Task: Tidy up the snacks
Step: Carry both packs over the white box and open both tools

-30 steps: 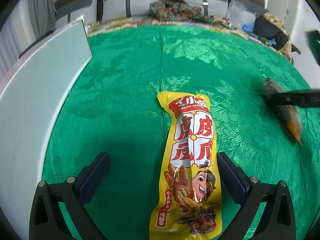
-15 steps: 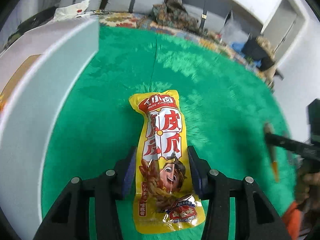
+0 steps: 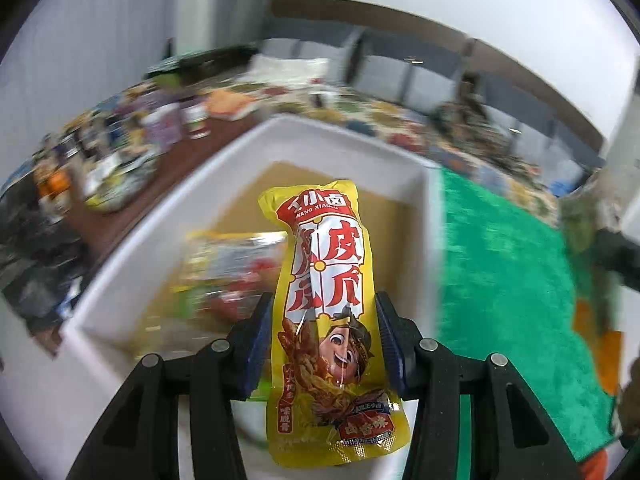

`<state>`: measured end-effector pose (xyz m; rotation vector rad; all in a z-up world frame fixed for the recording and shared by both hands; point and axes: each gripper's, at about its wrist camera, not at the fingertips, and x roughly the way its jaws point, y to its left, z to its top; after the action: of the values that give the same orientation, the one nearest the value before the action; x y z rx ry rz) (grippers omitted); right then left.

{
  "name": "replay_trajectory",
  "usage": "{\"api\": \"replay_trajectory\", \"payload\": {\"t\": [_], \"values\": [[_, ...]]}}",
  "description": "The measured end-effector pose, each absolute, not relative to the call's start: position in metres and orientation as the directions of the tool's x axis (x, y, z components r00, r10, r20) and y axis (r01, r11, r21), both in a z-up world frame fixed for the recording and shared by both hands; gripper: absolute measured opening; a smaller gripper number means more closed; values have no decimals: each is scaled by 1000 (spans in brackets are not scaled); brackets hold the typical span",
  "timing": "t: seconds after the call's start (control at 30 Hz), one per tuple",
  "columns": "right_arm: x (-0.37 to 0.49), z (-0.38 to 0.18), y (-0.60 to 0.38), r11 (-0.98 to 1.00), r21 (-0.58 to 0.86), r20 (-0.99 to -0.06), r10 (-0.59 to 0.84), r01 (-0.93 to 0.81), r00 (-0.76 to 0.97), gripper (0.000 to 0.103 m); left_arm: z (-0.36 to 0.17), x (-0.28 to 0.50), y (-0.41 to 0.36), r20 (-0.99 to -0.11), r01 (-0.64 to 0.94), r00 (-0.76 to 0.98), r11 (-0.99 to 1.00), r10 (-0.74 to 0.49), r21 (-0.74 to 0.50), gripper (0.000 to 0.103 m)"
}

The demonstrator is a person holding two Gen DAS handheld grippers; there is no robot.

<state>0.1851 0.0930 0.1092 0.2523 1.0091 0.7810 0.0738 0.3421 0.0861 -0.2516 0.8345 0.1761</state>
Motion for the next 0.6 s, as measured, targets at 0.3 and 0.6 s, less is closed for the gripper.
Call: {"api": "replay_trajectory", "payload": {"t": [0.3, 0.6], "values": [[176, 41, 238, 691, 507, -748, 650, -514, 136, 80, 20, 51, 394, -809, -389, 558, 920, 187, -55, 74], [185, 18, 238, 688, 543, -768, 639, -481, 46, 80, 43, 32, 393, -719, -422, 635, 906, 282, -17, 94]]}}
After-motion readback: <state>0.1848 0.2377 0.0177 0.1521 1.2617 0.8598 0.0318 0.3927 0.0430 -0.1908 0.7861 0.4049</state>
